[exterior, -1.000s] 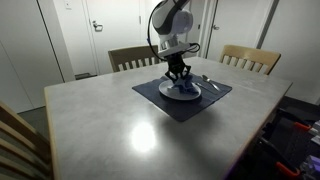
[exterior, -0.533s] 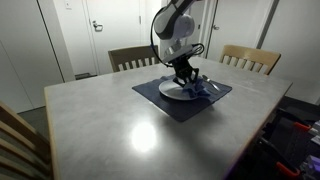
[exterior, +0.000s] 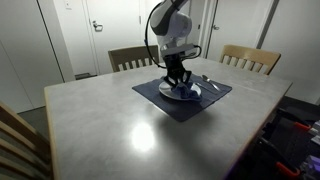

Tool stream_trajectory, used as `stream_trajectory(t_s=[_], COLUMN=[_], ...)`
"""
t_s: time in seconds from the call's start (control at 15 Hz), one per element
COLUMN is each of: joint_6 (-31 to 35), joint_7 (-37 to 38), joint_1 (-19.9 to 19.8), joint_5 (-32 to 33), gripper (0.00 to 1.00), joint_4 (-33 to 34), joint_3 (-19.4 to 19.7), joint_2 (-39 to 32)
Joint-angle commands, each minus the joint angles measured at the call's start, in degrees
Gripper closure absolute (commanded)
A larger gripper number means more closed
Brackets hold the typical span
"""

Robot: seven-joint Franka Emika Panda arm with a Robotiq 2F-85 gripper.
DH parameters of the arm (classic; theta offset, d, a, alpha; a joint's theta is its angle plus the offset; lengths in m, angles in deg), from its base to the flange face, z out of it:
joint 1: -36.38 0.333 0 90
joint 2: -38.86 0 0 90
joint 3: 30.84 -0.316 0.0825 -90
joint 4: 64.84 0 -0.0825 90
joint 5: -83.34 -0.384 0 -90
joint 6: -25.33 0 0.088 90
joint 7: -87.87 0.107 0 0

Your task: Use the blue towel to wipe the white plate

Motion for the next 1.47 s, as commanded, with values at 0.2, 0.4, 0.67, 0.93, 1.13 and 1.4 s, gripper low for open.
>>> stream_trajectory(t_s=[0.2,0.4,0.67,0.93,1.13,1.4], joint_6=[9.72,17.58,22.18,22.17,22.18,20.46], joint_7=[-9.62,-9.05,-4.39,1.76,5.57,8.89], joint_1=[0.27,2.05,4.20,5.70,6.16,6.08], joint_5=[-2.53,-0.48,2.36,4.87,6.23,7.38], gripper=[0.97,0.97,0.97,0.97,0.97,0.97], joint_4=[3.97,4.44,3.07,1.06,-1.43,-4.99], joint_3=[-2.01,-1.19,1.03,3.44,4.20,3.97], joint_2=[-1.54,-1.41,-0.72,0.44,1.24,2.61])
